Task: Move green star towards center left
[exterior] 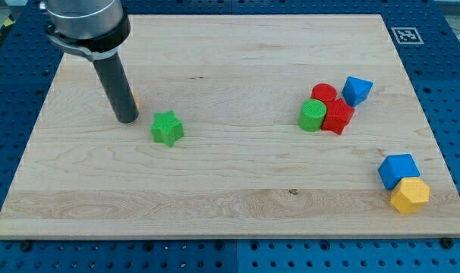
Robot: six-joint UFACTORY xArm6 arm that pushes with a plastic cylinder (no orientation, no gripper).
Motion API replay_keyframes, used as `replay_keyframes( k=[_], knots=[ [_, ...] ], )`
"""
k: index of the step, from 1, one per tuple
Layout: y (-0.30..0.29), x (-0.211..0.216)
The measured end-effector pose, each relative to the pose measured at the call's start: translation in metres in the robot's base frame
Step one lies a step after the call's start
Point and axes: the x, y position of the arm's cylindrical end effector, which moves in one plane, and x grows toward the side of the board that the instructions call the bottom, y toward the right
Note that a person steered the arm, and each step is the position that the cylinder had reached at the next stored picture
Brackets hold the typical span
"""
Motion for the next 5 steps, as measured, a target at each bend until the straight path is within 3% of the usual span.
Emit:
replay_keyframes(
  k=[2, 3, 5],
  knots=[
    [0.025, -0.03],
    [0.068, -0.051],
    [0.155, -0.039]
  ],
)
